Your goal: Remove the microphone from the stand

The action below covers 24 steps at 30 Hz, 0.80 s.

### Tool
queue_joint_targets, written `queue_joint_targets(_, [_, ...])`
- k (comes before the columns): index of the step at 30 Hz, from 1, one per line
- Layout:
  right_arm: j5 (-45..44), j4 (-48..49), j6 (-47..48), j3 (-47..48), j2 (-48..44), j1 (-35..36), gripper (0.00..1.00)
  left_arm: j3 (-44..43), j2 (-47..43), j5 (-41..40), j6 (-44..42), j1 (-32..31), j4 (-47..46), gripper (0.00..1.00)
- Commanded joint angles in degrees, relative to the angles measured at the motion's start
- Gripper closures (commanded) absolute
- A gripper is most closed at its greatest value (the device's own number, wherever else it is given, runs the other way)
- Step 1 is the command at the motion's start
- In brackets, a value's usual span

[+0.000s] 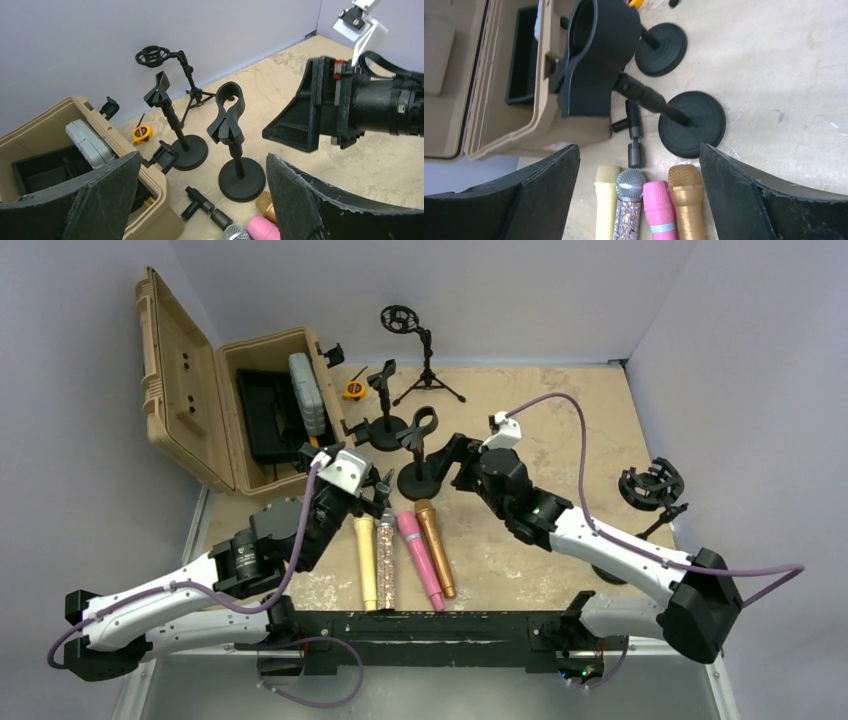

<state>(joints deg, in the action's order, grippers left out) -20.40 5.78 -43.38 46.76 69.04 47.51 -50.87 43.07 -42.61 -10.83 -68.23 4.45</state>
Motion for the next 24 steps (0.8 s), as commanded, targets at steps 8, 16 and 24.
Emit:
queue_joint_targets(8, [-15.88,-8.63,-2.89,10.22,-7.0,-7.53,0.01,-0.81,-1.03,2.01,3.32,0.18,0.59,0.08])
queue_joint_targets(16, [-25.96,-22.27,-9.64,19.45,-9.51,-12.45,0.01,-1.98,-0.4,4.78,5.02,0.11,2.8,0.08])
queue_joint_targets(24, [-35.51,-34.63,-15.86,28.46,-11.61,-13.23,0.08,-2.15,-0.26,6.09,6.39,0.11,3.46,0.08])
